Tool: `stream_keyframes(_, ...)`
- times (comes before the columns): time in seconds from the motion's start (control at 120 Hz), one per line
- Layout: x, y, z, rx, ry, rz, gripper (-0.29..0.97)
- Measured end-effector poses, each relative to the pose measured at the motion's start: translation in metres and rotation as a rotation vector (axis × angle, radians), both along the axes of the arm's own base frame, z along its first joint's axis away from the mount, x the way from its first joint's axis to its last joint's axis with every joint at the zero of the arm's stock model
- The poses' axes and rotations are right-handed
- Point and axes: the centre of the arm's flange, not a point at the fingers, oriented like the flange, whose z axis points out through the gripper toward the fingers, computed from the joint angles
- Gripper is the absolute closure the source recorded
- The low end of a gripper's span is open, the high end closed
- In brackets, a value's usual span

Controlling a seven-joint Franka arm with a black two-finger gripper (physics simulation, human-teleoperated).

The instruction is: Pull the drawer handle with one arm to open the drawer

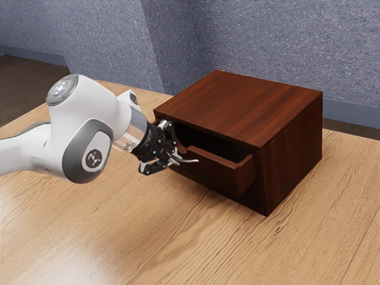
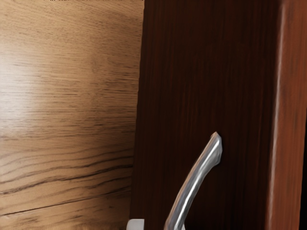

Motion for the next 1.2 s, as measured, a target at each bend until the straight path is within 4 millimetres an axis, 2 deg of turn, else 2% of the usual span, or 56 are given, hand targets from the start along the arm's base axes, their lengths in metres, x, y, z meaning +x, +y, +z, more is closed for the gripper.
stream_keyframes(0.367,-0.023,0.0,0.0,-0.019,0.001,0.0,0.77)
stream_keyframes(0.55,-0.043,0.002,0.001,-0.031,-0.007,-0.001,0.79)
stream_keyframes(1.058,-0.114,0.01,0.012,-0.042,-0.053,0.02,0.78)
stream_keyframes(1.2,-0.123,0.012,0.011,-0.046,-0.054,0.027,0.79)
